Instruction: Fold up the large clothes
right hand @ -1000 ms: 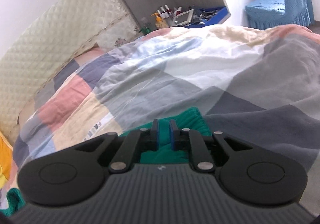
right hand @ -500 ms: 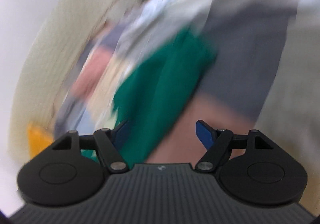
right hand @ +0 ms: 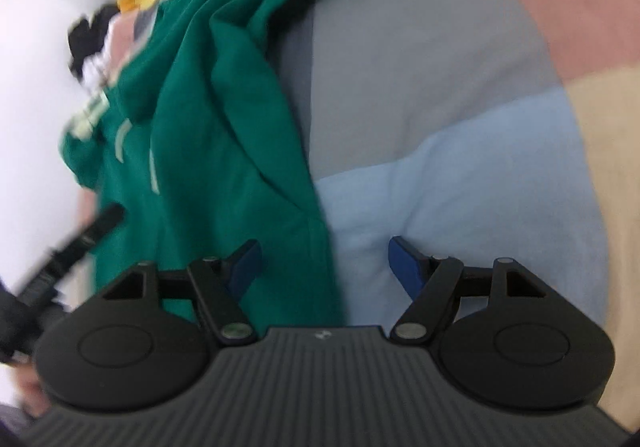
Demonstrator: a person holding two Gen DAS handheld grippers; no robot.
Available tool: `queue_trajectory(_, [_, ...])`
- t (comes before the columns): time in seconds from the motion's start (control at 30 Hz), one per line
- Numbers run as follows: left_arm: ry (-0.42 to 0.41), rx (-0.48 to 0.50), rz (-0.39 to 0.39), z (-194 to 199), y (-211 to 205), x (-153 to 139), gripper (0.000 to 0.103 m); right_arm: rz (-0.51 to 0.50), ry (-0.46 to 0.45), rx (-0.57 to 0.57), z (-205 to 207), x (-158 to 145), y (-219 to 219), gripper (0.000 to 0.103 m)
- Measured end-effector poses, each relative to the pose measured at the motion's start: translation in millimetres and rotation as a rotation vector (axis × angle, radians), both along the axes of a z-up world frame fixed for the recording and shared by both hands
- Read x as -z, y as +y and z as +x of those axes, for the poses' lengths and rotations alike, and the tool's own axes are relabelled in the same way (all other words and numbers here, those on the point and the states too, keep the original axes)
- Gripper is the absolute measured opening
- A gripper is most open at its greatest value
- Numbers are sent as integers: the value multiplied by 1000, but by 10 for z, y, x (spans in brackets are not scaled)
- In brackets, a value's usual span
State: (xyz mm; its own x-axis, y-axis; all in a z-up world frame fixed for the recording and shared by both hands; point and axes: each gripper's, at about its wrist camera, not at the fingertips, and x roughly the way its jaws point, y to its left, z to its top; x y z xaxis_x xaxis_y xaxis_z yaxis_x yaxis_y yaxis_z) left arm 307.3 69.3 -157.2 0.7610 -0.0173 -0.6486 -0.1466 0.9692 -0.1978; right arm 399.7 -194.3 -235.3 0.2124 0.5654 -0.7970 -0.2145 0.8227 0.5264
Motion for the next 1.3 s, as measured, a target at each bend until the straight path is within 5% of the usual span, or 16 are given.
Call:
queue_trajectory(0.13, [-30, 20, -28, -101, 15, -63, 79, -11, 49, -2, -76, -51, 85, 64])
queue_trajectory(0.2, [-46, 30, -73, -151, 43, -109, 79, -23, 78, -35, -188, -66, 141, 34])
queue_trajectory(0.27, [-56, 44, -91, -189, 55, -148, 83, -66, 53, -39, -304, -127, 188, 19])
queue_trajectory(0.43, [-92, 61, -115, -342, 101, -240, 83, -102, -76, -45, -551, -565, 150, 12])
queue_trajectory(0.6, [-115, 65, -148, -469, 173, -318, 83, -164, -85, -41, -772, -675, 130, 11])
queue_trajectory(0.83, [-120, 75, -163, -531, 216, -358, 84, -100, -15, 35, -771, -598, 32, 18])
queue_trajectory(1.1, [-106, 54, -114, -448, 171, -338, 84, 27, -98, 255, -447, -772, -616, 75])
queue_trajectory(1.3, [-81, 30, -73, -346, 151, -254, 84, 112, -201, 549, 146, -496, -1358, 75])
